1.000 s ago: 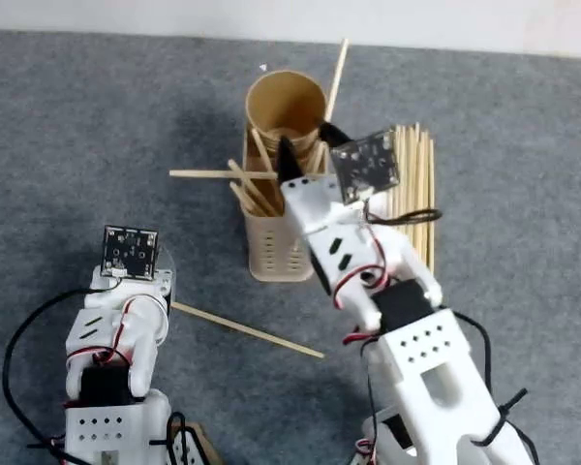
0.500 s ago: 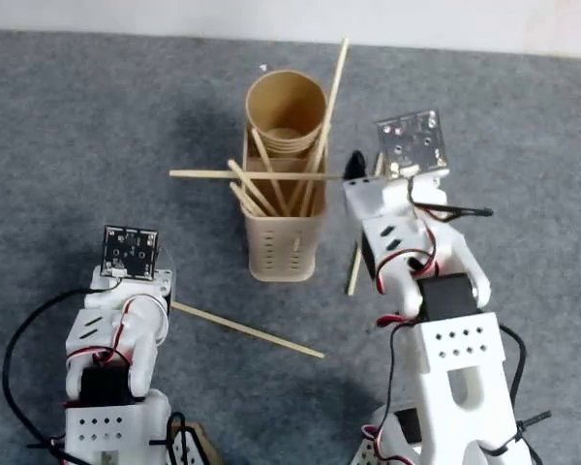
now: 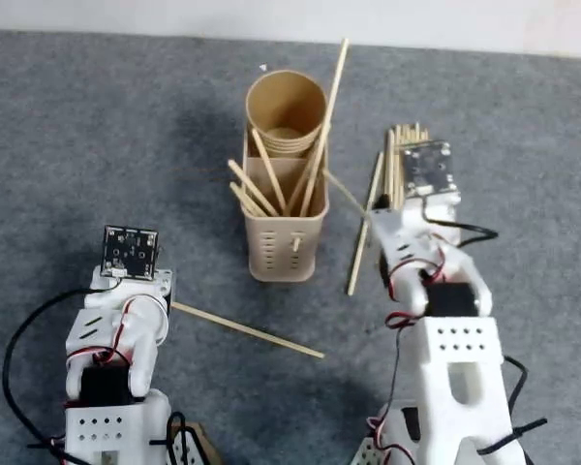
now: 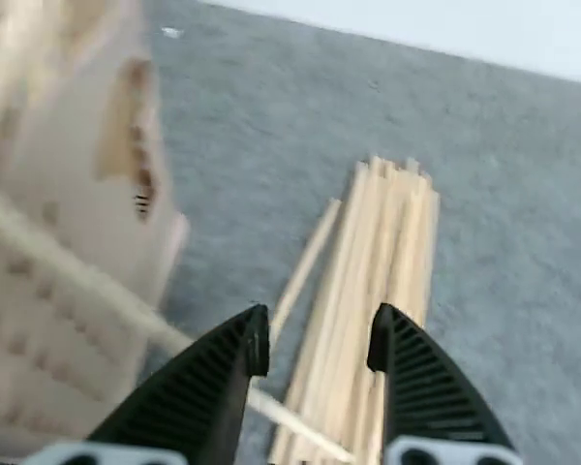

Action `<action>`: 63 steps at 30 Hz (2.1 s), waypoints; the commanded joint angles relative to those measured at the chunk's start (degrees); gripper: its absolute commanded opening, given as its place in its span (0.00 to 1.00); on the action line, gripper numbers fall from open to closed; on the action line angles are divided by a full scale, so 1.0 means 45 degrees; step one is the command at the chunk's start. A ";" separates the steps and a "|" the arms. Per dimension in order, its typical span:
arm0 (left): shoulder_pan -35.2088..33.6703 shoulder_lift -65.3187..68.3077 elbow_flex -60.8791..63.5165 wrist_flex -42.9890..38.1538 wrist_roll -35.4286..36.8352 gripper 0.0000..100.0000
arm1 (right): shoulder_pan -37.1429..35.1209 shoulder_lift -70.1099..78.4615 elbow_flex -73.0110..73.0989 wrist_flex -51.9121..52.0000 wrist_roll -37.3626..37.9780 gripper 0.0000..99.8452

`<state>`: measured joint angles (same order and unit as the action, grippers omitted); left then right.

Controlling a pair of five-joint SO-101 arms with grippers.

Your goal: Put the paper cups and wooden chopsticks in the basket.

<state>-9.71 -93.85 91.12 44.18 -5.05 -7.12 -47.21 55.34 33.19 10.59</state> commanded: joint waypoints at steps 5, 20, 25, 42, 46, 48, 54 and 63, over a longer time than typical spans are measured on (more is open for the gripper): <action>0.0166 -0.0088 -0.0068 -0.0254 -0.0137 0.14 | 0.1983 0.0674 -0.0772 0.1768 0.0176 0.18; 0.0166 -0.0088 -0.0068 -0.0254 -0.0137 0.14 | 0.1690 1.1927 -0.8742 0.4249 0.0137 0.18; 0.0166 -0.0088 -0.0068 -0.0254 -0.0137 0.14 | 0.1690 1.3685 -0.9797 0.4230 0.0176 0.12; 0.0166 -0.0088 -0.0068 -0.0254 -0.0137 0.14 | 0.1963 1.4838 -1.0540 0.4249 0.1074 0.01; 0.0166 -0.0088 -0.0068 -0.0254 -0.0137 0.14 | 0.2256 1.4720 -1.0579 0.4249 0.0996 0.06; 0.0166 -0.0088 -0.0068 -0.0254 -0.0137 0.14 | 0.2549 1.4466 -1.0911 0.4327 0.0996 0.11; 0.0166 -0.0088 -0.0068 -0.0254 -0.0137 0.14 | 0.2882 1.3744 -1.2552 0.5929 0.1055 0.14; 0.0166 -0.0088 -0.0068 -0.0234 -0.0137 0.14 | 0.3272 1.6166 -1.2845 0.4991 0.1661 0.14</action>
<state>-9.45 -93.85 91.12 44.18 -5.05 6.33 22.59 -0.48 56.57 16.57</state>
